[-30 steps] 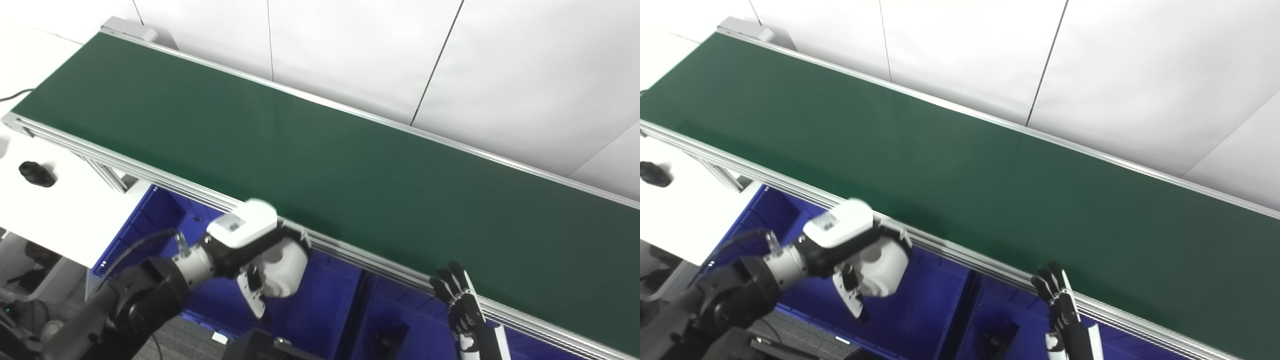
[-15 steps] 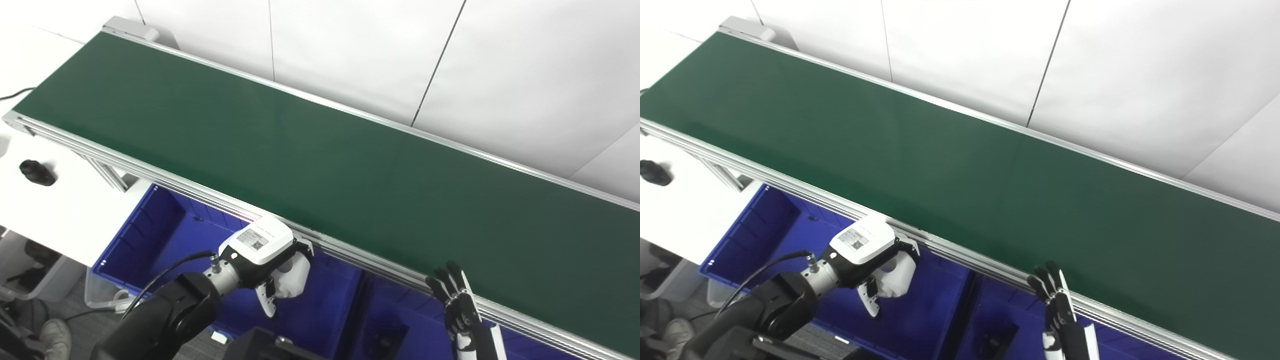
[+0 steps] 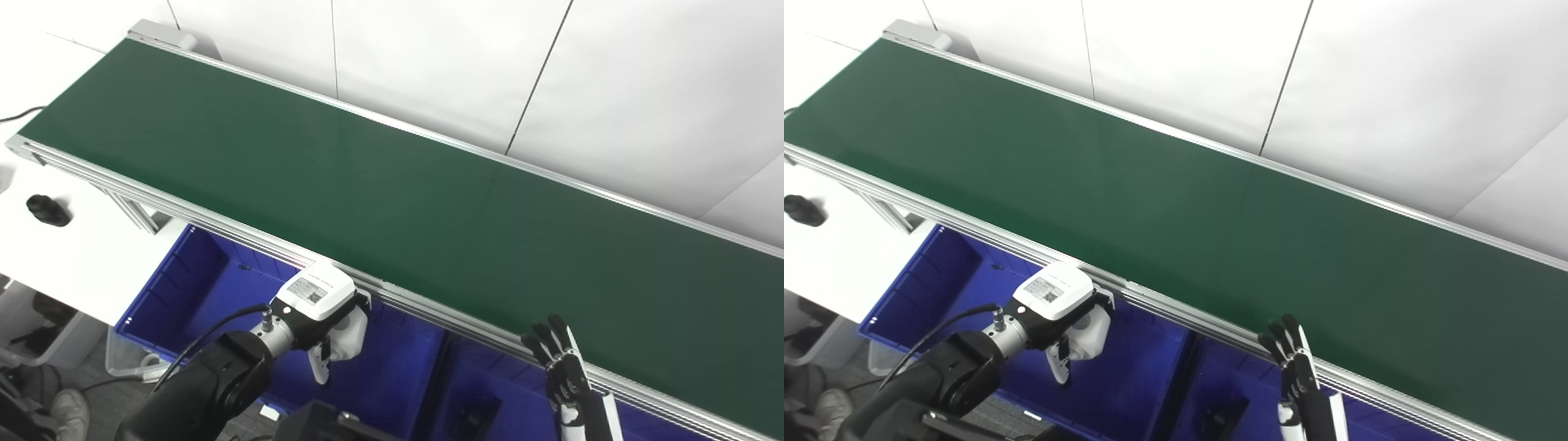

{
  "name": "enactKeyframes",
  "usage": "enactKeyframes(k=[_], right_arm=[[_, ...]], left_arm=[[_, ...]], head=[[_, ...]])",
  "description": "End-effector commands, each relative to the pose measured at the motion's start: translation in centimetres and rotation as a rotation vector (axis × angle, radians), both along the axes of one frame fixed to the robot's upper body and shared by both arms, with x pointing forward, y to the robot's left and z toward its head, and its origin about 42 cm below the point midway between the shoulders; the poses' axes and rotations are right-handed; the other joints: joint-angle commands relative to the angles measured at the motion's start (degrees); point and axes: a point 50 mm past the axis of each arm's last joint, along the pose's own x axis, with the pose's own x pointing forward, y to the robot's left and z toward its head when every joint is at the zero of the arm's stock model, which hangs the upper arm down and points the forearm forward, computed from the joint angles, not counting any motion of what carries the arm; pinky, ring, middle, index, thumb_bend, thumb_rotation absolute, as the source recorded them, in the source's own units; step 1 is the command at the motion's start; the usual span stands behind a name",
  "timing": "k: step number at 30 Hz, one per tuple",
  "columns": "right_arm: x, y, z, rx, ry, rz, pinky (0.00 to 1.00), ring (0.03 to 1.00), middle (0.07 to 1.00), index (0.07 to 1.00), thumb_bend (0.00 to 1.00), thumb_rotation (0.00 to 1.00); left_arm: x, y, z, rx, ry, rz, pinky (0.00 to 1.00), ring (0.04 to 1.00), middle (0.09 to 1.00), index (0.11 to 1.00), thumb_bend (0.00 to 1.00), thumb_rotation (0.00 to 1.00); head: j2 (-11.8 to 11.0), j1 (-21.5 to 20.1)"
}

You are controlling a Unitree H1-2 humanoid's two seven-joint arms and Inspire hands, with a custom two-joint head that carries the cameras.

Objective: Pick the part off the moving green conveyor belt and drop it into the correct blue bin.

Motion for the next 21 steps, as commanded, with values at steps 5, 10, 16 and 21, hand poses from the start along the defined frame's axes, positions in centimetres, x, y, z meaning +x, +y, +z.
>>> enactKeyframes(k=[5, 10, 16, 21], right_arm=[[0.1, -0.1, 1.0, 0.012, -0.033, 0.012, 0.97, 0.883, 0.923, 0.973, 0.86, 0.93], [0.2, -0.1, 1.0, 0.008, -0.034, 0.014, 0.96, 0.882, 0.923, 0.975, 0.86, 0.93], [0.1, -0.1, 1.1, 0.008, -0.030, 0.010, 0.97, 0.881, 0.918, 0.967, 0.86, 0.92], [-0.1, -0.1, 1.2, 0.007, -0.029, 0.013, 0.97, 0.883, 0.921, 0.970, 0.86, 0.93]], left_arm=[[0.0, -0.1, 1.2, -0.024, -0.043, 0.004, 0.55, 0.650, 0.708, 0.670, 0.86, 0.17], [-0.1, 0.1, 1.6, 0.028, 0.028, -0.023, 0.67, 0.735, 0.773, 0.739, 0.98, 0.49], [-0.4, 0.3, 1.9, 0.107, 0.220, -0.013, 0.90, 0.933, 0.961, 0.938, 1.00, 0.81], [-0.5, 0.5, 2.3, 0.089, 0.280, -0.012, 0.97, 0.983, 0.999, 0.987, 1.00, 0.81]], head=[[0.1, 0.2], [0.3, 0.2], [0.5, 0.2], [0.7, -0.1]])
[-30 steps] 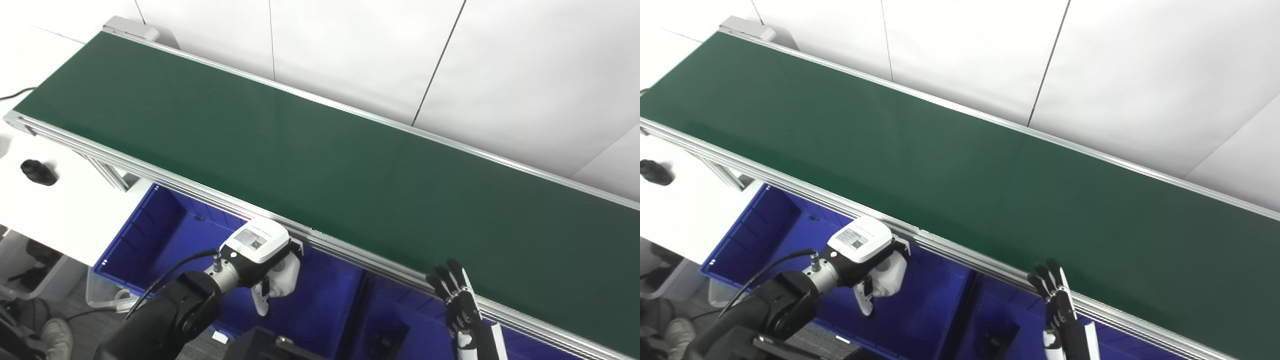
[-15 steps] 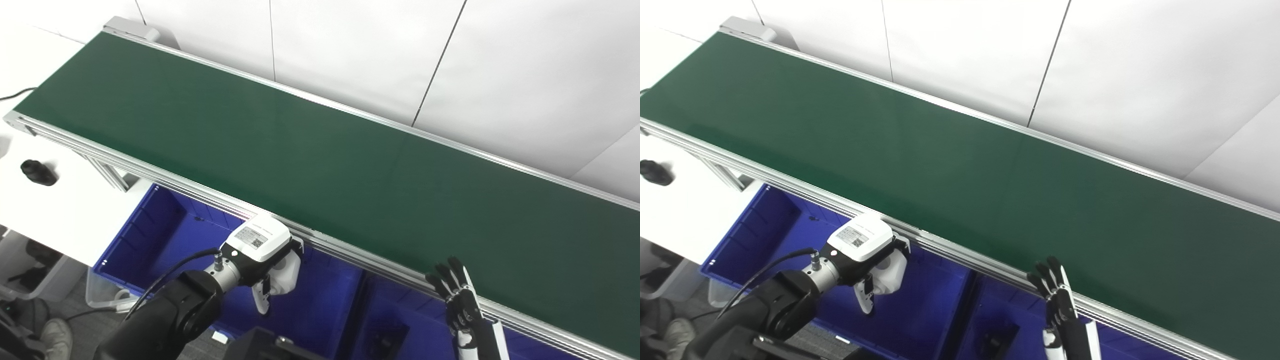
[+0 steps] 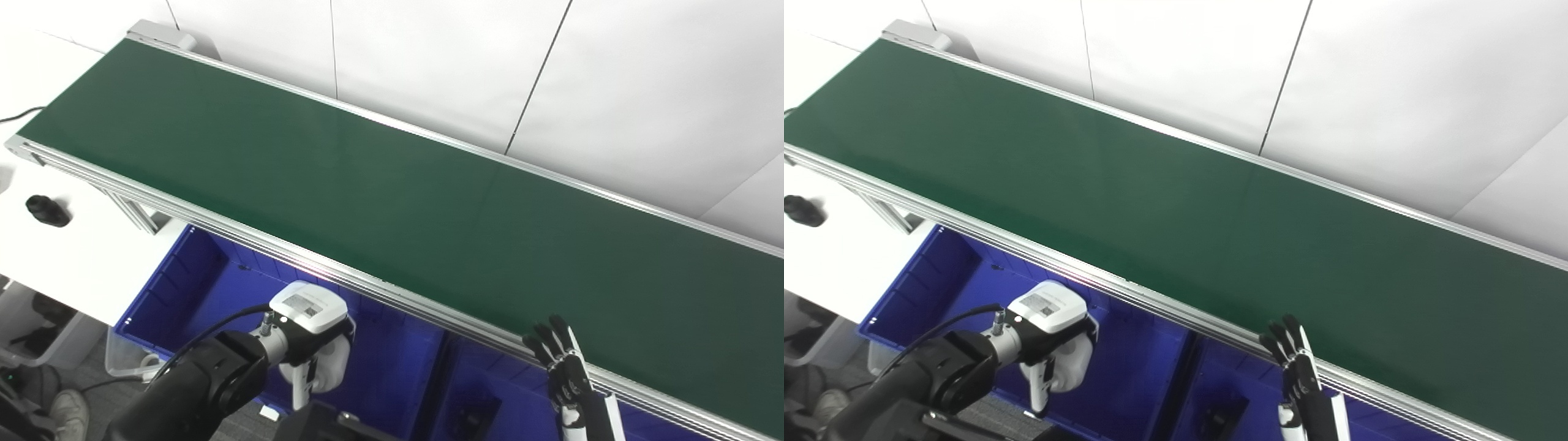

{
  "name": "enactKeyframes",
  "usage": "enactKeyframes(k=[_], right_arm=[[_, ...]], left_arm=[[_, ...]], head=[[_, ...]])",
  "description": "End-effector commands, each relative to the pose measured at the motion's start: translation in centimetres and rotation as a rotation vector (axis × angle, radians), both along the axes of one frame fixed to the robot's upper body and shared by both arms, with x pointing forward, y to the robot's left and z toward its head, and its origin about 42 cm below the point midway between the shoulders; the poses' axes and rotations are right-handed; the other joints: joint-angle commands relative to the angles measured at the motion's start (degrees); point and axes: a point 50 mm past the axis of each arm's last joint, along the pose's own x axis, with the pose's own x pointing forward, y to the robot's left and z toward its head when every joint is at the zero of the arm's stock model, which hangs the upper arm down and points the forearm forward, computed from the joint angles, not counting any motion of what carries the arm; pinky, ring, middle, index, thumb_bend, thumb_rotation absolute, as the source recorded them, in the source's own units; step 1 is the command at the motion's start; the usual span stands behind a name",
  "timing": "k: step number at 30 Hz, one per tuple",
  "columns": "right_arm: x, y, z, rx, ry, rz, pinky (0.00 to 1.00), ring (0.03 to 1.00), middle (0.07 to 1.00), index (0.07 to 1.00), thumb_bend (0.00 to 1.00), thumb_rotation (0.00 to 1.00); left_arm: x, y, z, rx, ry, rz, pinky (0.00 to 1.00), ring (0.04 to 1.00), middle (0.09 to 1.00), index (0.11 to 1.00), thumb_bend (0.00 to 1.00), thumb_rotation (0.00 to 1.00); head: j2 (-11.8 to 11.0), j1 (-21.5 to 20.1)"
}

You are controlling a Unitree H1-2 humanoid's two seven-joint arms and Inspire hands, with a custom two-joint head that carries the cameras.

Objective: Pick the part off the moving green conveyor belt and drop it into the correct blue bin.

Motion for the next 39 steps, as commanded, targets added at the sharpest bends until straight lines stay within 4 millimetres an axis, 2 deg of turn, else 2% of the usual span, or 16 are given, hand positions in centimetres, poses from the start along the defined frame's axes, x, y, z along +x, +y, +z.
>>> enactKeyframes(k=[1, 10, 13, 16, 19, 22, 28, 29, 30, 31, 33, 34, 35, 36, 37, 39], right_arm=[[0.0, 0.1, 1.0, 0.014, -0.026, 0.010, 0.97, 0.884, 0.922, 0.971, 0.86, 0.93], [0.0, 0.1, 1.1, 0.011, -0.025, 0.013, 0.96, 0.881, 0.922, 0.975, 0.86, 0.93], [0.0, 0.0, 1.1, 0.010, -0.024, 0.014, 0.96, 0.879, 0.921, 0.973, 0.86, 0.93], [0.1, 0.0, 1.1, 0.013, -0.021, 0.012, 0.96, 0.875, 0.918, 0.969, 0.86, 0.92], [0.1, -0.1, 1.0, 0.011, -0.020, 0.013, 0.96, 0.877, 0.917, 0.966, 0.86, 0.92], [0.1, -0.1, 0.8, 0.007, -0.020, 0.014, 0.96, 0.877, 0.917, 0.964, 0.86, 0.92], [0.1, -0.1, 0.8, 0.003, -0.019, 0.017, 0.96, 0.878, 0.919, 0.967, 0.86, 0.92], [0.1, -0.1, 0.8, 0.003, -0.019, 0.017, 0.96, 0.878, 0.919, 0.969, 0.86, 0.92], [0.1, -0.1, 0.8, 0.003, -0.020, 0.017, 0.96, 0.877, 0.919, 0.969, 0.86, 0.92], [0.1, -0.1, 0.8, 0.002, -0.021, 0.017, 0.95, 0.877, 0.919, 0.968, 0.86, 0.92], [0.1, -0.1, 0.8, 0.003, -0.020, 0.017, 0.95, 0.875, 0.918, 0.967, 0.86, 0.92], [0.1, -0.1, 0.8, 0.005, -0.018, 0.016, 0.96, 0.878, 0.918, 0.965, 0.86, 0.92], [0.1, 0.0, 0.7, 0.007, -0.016, 0.016, 0.96, 0.879, 0.919, 0.965, 0.87, 0.92], [0.1, 0.0, 0.7, 0.007, -0.015, 0.016, 0.96, 0.879, 0.918, 0.964, 0.87, 0.92], [0.1, 0.0, 0.7, 0.008, -0.015, 0.016, 0.96, 0.878, 0.918, 0.964, 0.87, 0.92], [0.1, 0.0, 0.7, 0.008, -0.015, 0.015, 0.96, 0.877, 0.917, 0.964, 0.86, 0.92]], left_arm=[[0.5, 0.1, 1.8, -0.035, -0.045, 0.006, 0.97, 0.986, 1.000, 0.990, 1.00, 0.81], [-0.9, 0.4, 6.5, -0.181, -0.193, 0.004, 0.97, 0.969, 0.989, 0.982, 1.00, 0.85], [-1.4, 0.4, 7.4, -0.245, -0.299, 0.012, 0.89, 0.902, 0.899, 0.905, 1.00, 0.78], [-1.8, 0.4, 7.1, -0.293, -0.382, 0.028, 0.80, 0.818, 0.806, 0.818, 1.00, 0.73], [-1.9, 0.4, 6.7, -0.330, -0.414, 0.040, 0.82, 0.850, 0.847, 0.868, 1.00, 0.71], [-1.8, 0.5, 6.7, -0.333, -0.391, 0.045, 0.93, 0.965, 0.971, 0.983, 1.00, 0.73], [-1.9, 0.4, 7.3, -0.334, -0.418, 0.037, 1.00, 1.000, 1.000, 1.000, 1.00, 0.68], [-2.0, 0.4, 7.4, -0.343, -0.440, 0.038, 0.99, 1.000, 1.000, 0.972, 1.00, 0.58], [-2.1, 0.3, 7.2, -0.380, -0.474, 0.049, 0.99, 1.000, 1.000, 0.962, 1.00, 0.54], [-2.2, 0.3, 7.0, -0.417, -0.506, 0.060, 0.84, 0.872, 0.874, 0.833, 0.94, 0.37], [-2.3, 0.4, 6.8, -0.454, -0.543, 0.072, 0.67, 0.715, 0.756, 0.709, 0.88, 0.26], [-2.3, 0.4, 6.7, -0.458, -0.552, 0.072, 0.63, 0.697, 0.770, 0.754, 0.95, 0.45], [-2.3, 0.5, 6.7, -0.459, -0.539, 0.070, 0.62, 0.690, 0.774, 0.770, 0.98, 0.52], [-2.3, 0.6, 6.7, -0.464, -0.516, 0.067, 0.74, 0.834, 0.890, 0.906, 0.99, 0.61], [-2.2, 0.7, 6.7, -0.467, -0.500, 0.062, 0.83, 0.916, 0.944, 0.952, 1.00, 0.64], [-2.1, 0.7, 6.8, -0.486, -0.511, 0.053, 0.94, 0.978, 0.986, 0.988, 1.00, 0.65]], head=[[0.1, 0.1], [0.3, 0.0], [0.2, -0.1], [0.1, -0.2], [0.0, -0.1], [-0.1, -0.2], [-0.1, -0.2], [-0.1, -0.2], [-0.1, -0.4], [-0.1, -0.4], [-0.1, -0.4], [-0.1, -0.4], [-0.2, -0.5], [-0.2, -0.5], [-0.2, -0.5], [-0.2, -0.5]])
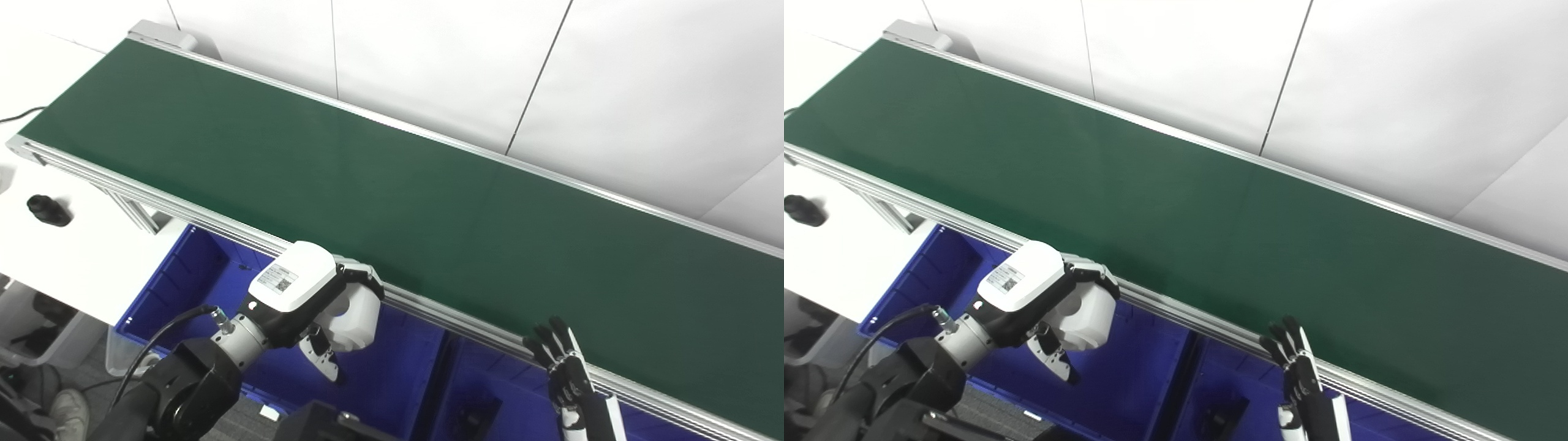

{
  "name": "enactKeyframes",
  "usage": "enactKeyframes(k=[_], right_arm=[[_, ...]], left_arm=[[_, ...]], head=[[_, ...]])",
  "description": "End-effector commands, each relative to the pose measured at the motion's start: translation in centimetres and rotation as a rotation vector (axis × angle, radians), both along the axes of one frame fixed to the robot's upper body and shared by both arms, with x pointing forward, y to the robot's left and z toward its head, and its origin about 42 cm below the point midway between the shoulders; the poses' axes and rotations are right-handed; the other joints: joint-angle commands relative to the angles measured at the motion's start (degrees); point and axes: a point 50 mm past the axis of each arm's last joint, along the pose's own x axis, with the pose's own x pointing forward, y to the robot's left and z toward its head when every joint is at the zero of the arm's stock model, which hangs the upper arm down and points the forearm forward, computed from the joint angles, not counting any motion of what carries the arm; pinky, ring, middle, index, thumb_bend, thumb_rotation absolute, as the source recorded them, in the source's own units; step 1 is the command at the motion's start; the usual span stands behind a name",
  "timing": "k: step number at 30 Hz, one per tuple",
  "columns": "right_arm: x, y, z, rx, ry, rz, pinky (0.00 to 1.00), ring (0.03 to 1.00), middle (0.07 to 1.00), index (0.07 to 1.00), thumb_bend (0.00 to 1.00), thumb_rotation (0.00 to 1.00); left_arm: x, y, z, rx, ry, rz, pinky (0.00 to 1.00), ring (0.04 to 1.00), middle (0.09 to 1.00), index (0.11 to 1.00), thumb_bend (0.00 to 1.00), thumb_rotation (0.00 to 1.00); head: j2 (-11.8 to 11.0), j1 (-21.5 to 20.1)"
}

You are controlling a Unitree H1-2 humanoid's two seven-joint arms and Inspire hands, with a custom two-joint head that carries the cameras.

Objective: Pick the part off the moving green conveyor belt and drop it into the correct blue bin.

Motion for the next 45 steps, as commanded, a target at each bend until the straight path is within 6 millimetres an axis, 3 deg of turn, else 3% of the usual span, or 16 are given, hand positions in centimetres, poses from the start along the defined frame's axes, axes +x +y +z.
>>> enactKeyframes(k=[1, 3, 4, 6, 8, 11, 15, 16, 19, 24, 27, 32, 34, 36, 40, 45], right_arm=[[0.2, 0.2, 0.7, 0.014, -0.017, 0.009, 0.96, 0.877, 0.917, 0.964, 0.86, 0.92], [0.2, 0.1, 0.8, 0.014, -0.018, 0.011, 0.96, 0.875, 0.916, 0.966, 0.86, 0.93], [0.2, 0.1, 0.8, 0.014, -0.018, 0.011, 0.96, 0.876, 0.916, 0.965, 0.86, 0.93], [0.2, 0.0, 0.8, 0.014, -0.020, 0.013, 0.96, 0.878, 0.917, 0.965, 0.87, 0.93], [0.2, 0.0, 0.8, 0.012, -0.022, 0.015, 0.96, 0.879, 0.919, 0.970, 0.86, 0.93], [0.2, -0.1, 0.8, 0.009, -0.023, 0.013, 0.96, 0.877, 0.917, 0.970, 0.86, 0.93], [0.2, -0.1, 0.9, 0.006, -0.023, 0.013, 0.96, 0.872, 0.914, 0.966, 0.86, 0.93], [0.2, -0.1, 0.9, 0.006, -0.023, 0.013, 0.96, 0.873, 0.914, 0.967, 0.86, 0.93], [0.2, -0.2, 0.9, 0.007, -0.023, 0.013, 0.96, 0.875, 0.915, 0.966, 0.85, 0.93], [0.2, -0.2, 0.9, 0.006, -0.021, 0.015, 0.97, 0.880, 0.919, 0.967, 0.86, 0.92], [0.2, -0.3, 0.9, 0.003, -0.025, 0.015, 0.96, 0.877, 0.918, 0.969, 0.85, 0.93], [0.2, -0.4, 0.9, 0.001, -0.024, 0.016, 0.96, 0.878, 0.919, 0.970, 0.86, 0.93], [0.2, -0.4, 0.9, 0.003, -0.024, 0.016, 0.96, 0.876, 0.918, 0.970, 0.85, 0.93], [0.1, -0.4, 1.0, 0.007, -0.021, 0.015, 0.96, 0.873, 0.917, 0.969, 0.85, 0.93], [0.1, -0.5, 1.0, 0.007, -0.020, 0.016, 0.97, 0.877, 0.917, 0.969, 0.85, 0.92], [0.0, -0.5, 1.0, 0.005, -0.019, 0.015, 0.97, 0.877, 0.918, 0.972, 0.85, 0.92]], left_arm=[[0.1, 0.2, 1.0, -0.030, -0.087, -0.029, 0.96, 0.989, 0.993, 0.994, 1.00, 0.65], [0.1, 0.0, 1.2, -0.065, -0.169, -0.025, 0.94, 0.992, 0.975, 0.957, 1.00, 0.64], [0.0, -0.1, 1.3, -0.094, -0.195, -0.014, 0.88, 0.943, 0.901, 0.854, 1.00, 0.61], [-0.4, -0.6, 1.9, -0.155, -0.246, 0.011, 0.67, 0.723, 0.706, 0.560, 0.80, 0.48], [-1.0, -1.2, 3.0, -0.269, -0.308, 0.034, 0.57, 0.626, 0.603, 0.466, 0.76, 0.39], [-1.4, -1.9, 4.5, -0.416, -0.361, 0.038, 0.54, 0.612, 0.593, 0.519, 0.83, 0.41], [-1.5, -2.2, 6.2, -0.458, -0.372, -0.005, 0.56, 0.658, 0.703, 0.750, 0.98, 0.55], [-1.4, -2.2, 6.6, -0.461, -0.361, -0.027, 0.61, 0.749, 0.833, 0.898, 0.99, 0.58], [-1.3, -2.3, 7.1, -0.478, -0.306, -0.065, 0.76, 0.946, 0.988, 0.994, 1.00, 0.58], [-1.7, -2.5, 6.2, -0.565, -0.307, 0.017, 0.77, 0.965, 1.000, 1.000, 1.00, 0.52], [-1.9, -3.1, 4.9, -0.648, -0.363, 0.090, 0.59, 0.735, 0.785, 0.777, 0.89, 0.27], [-1.8, -3.1, 4.0, -0.729, -0.354, 0.121, 0.54, 0.650, 0.687, 0.677, 0.91, 0.28], [-1.9, -2.9, 4.0, -0.701, -0.315, 0.111, 0.60, 0.714, 0.779, 0.794, 0.98, 0.37], [-2.0, -2.5, 4.0, -0.636, -0.253, 0.083, 0.75, 0.877, 0.948, 0.963, 1.00, 0.53], [-1.8, -2.2, 4.7, -0.601, -0.126, 0.044, 0.91, 0.990, 0.997, 0.998, 1.00, 0.58], [-1.7, -2.5, 4.9, -0.659, -0.096, 0.032, 0.94, 1.000, 1.000, 1.000, 1.00, 0.56]], head=[[0.0, 0.1], [0.2, -0.2], [0.3, -0.2], [0.3, -0.1], [0.3, 0.0], [0.3, 0.0], [0.4, 0.1], [0.4, 0.0], [0.4, -0.1], [0.5, 0.0], [0.5, 0.0], [0.6, -0.1], [0.6, -0.1], [0.7, -0.2], [0.8, -0.2], [0.8, -0.1]])
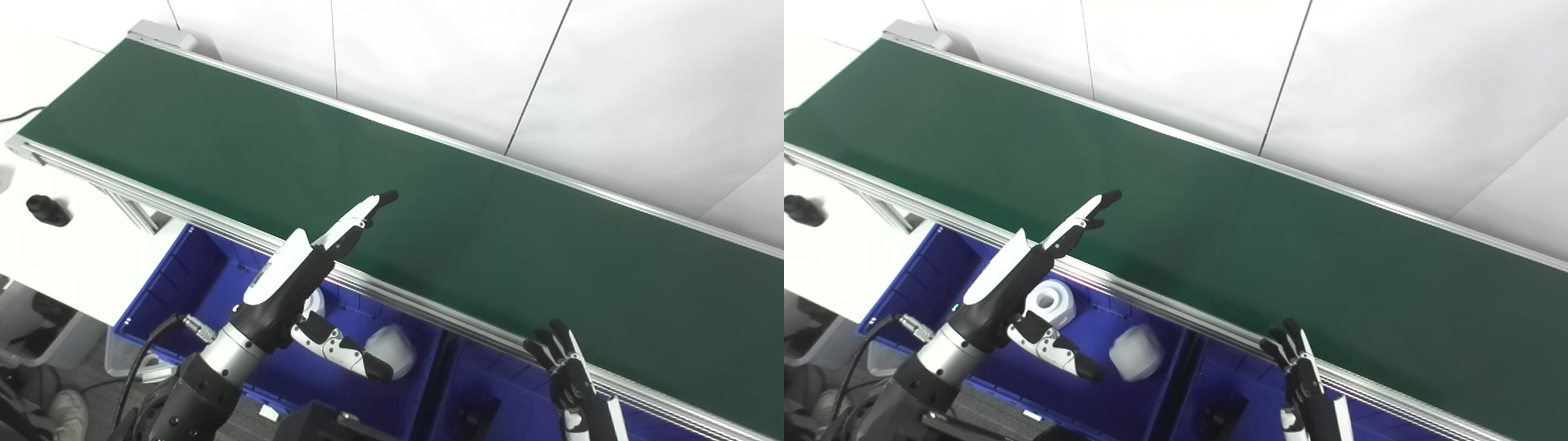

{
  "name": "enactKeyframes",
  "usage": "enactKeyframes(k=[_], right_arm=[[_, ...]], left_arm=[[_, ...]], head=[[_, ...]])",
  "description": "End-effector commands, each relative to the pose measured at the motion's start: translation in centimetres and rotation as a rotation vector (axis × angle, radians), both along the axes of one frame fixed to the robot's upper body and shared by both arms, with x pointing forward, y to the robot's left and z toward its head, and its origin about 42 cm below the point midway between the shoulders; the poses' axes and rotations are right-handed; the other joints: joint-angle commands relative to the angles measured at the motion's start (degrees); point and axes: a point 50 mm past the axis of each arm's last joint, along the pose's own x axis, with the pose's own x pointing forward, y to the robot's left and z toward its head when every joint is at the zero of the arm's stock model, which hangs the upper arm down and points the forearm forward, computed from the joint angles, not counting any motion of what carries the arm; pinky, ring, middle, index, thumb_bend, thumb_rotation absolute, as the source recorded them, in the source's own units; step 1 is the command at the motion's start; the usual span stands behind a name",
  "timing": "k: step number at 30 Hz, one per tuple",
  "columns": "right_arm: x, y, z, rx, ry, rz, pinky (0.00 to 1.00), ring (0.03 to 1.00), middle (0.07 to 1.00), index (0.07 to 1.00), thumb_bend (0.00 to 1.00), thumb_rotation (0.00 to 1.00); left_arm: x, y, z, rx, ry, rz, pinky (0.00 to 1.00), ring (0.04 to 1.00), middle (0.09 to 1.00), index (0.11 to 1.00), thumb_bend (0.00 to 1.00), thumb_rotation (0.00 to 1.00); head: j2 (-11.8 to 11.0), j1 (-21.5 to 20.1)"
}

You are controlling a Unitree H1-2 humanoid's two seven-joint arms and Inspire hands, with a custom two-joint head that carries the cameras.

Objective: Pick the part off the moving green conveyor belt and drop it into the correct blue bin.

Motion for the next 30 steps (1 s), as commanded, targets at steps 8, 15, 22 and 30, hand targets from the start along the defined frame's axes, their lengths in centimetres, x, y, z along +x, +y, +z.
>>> enactKeyframes(k=[8, 15, 22, 30], right_arm=[[0.2, 0.1, 1.0, 0.014, -0.026, 0.008, 0.97, 0.878, 0.919, 0.972, 0.85, 0.93], [0.5, 0.9, 1.2, 0.025, -0.031, 0.003, 0.96, 0.872, 0.912, 0.961, 0.85, 0.91], [0.8, 3.2, 1.5, 0.035, -0.027, -0.004, 0.94, 0.876, 0.911, 0.955, 0.84, 0.90], [1.4, 6.4, 1.4, 0.032, -0.043, -0.016, 0.91, 0.884, 0.922, 0.959, 0.81, 0.92]], left_arm=[[0.0, 0.0, 0.7, -0.028, -0.039, -0.007, 0.97, 1.000, 1.000, 1.000, 1.00, 0.56], [1.7, -3.1, -1.5, -0.172, -0.047, -0.027, 0.99, 1.000, 1.000, 1.000, 1.00, 0.72], [2.5, -4.7, -6.2, -0.225, 0.142, -0.063, 1.00, 1.000, 1.000, 1.000, 1.00, 0.82], [3.9, -2.1, -8.6, -0.101, 0.201, -0.182, 0.98, 1.000, 1.000, 1.000, 1.00, 0.84]], head=[[0.1, -0.4], [0.8, -6.4], [1.7, -16.8], [1.9, -28.4]])
